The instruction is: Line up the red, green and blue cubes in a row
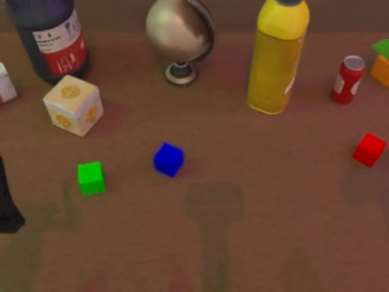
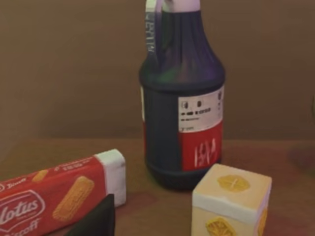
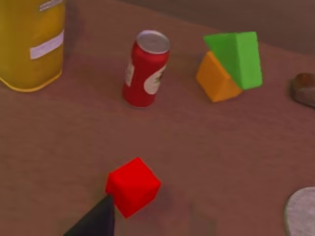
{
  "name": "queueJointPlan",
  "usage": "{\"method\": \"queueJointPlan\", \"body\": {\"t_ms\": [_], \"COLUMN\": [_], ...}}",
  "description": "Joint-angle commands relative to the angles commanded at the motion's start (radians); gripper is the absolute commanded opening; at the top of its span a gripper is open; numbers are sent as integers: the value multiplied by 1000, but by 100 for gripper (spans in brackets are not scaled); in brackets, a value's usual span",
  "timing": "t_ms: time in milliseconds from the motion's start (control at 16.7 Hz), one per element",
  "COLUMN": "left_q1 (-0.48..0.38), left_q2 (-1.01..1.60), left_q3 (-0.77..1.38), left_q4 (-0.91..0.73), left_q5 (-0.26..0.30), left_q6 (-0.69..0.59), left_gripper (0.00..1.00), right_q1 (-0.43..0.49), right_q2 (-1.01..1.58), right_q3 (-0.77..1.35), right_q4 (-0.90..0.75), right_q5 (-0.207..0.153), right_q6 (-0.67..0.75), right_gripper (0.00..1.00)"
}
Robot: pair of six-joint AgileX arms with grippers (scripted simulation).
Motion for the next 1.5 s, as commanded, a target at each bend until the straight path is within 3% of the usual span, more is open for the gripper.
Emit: {"method": "queueJointPlan", "body": {"t_ms": [420, 840, 1080, 1500], "left_q1": [0, 0, 0, 0], "left_q2": [0, 0, 0, 0], "left_q3": [0, 0, 0, 0], "left_q4": [0, 0, 0, 0], "left_q5": [0, 0, 0, 0], "left_q6": [0, 0, 0, 0], "left_gripper": [100, 100, 100, 100], "right_q1": [19, 36, 40, 35], "right_q2": [797, 1345, 1490, 1500], "right_q3": [558, 1002, 1132, 1139], "right_q4": [-386, -664, -733, -734], "right_q5": [4, 4, 3, 3], "right_q6": [-265, -465, -520, -525], "right_gripper": [100, 100, 100, 100]}}
